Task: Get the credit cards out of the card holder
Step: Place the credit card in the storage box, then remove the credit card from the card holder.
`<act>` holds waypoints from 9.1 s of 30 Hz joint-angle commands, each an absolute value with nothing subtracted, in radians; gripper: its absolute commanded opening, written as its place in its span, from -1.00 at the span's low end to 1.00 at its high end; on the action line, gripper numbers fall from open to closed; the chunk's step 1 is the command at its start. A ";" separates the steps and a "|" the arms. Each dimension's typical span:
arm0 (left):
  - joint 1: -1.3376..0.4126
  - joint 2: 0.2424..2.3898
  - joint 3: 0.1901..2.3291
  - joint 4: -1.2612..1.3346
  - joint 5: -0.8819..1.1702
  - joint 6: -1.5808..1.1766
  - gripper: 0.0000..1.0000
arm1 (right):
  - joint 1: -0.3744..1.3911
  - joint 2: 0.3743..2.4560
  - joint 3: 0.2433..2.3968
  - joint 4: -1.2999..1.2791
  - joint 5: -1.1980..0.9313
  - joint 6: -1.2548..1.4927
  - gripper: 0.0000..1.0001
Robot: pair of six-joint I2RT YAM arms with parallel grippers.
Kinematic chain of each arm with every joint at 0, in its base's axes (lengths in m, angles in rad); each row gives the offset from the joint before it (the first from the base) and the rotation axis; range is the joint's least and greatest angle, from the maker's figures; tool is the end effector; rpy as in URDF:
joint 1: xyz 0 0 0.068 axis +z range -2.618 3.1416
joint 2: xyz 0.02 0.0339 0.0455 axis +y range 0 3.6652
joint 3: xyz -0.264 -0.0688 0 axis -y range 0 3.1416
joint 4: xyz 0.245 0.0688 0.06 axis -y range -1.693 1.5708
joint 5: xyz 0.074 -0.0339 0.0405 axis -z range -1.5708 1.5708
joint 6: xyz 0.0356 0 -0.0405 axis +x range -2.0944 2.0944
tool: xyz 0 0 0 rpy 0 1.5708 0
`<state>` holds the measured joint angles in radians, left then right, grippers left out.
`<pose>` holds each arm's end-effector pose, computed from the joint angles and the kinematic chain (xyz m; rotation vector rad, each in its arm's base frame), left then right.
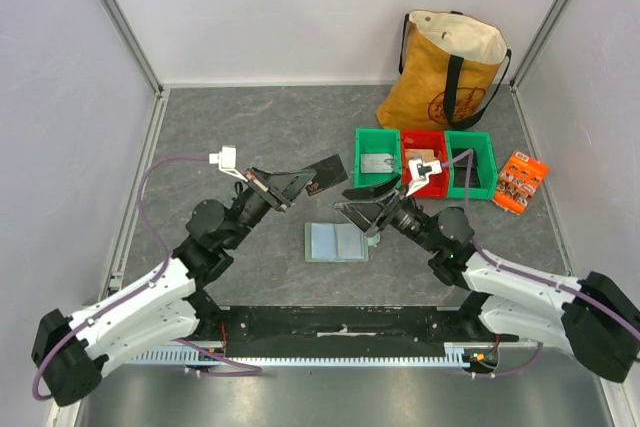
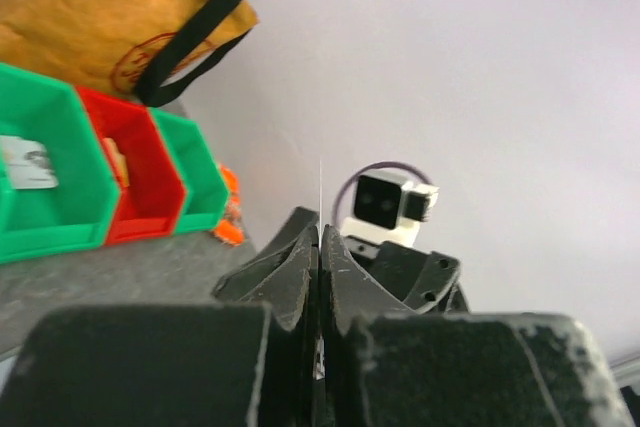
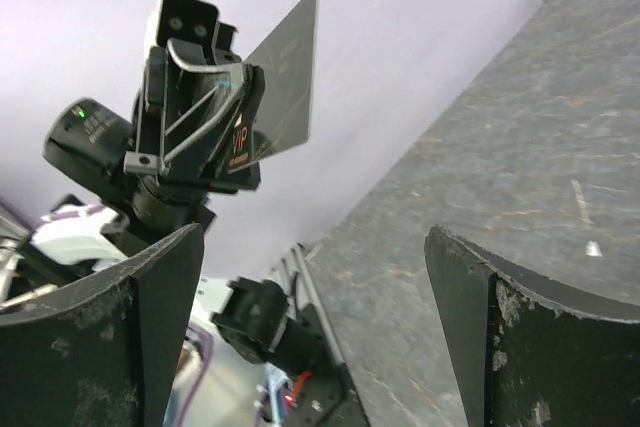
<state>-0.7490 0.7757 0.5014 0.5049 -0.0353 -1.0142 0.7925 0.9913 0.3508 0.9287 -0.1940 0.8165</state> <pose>0.1402 -0.1287 0.3148 -0.2310 1.4798 -1.4415 0.1441 0.1559 0.2671 -0.1696 1.4350 1.4795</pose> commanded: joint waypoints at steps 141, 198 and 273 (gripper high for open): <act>-0.607 1.003 0.667 -0.184 0.333 -0.618 0.50 | 0.488 1.057 0.606 -0.040 -0.230 0.548 0.19; -0.788 1.434 0.460 0.087 0.170 -0.772 -0.73 | 0.692 1.479 0.699 0.074 -0.304 0.548 -0.54; -0.847 1.388 0.485 -0.112 -0.015 -0.735 -0.76 | 0.721 1.526 0.749 -0.064 -0.123 0.486 -0.52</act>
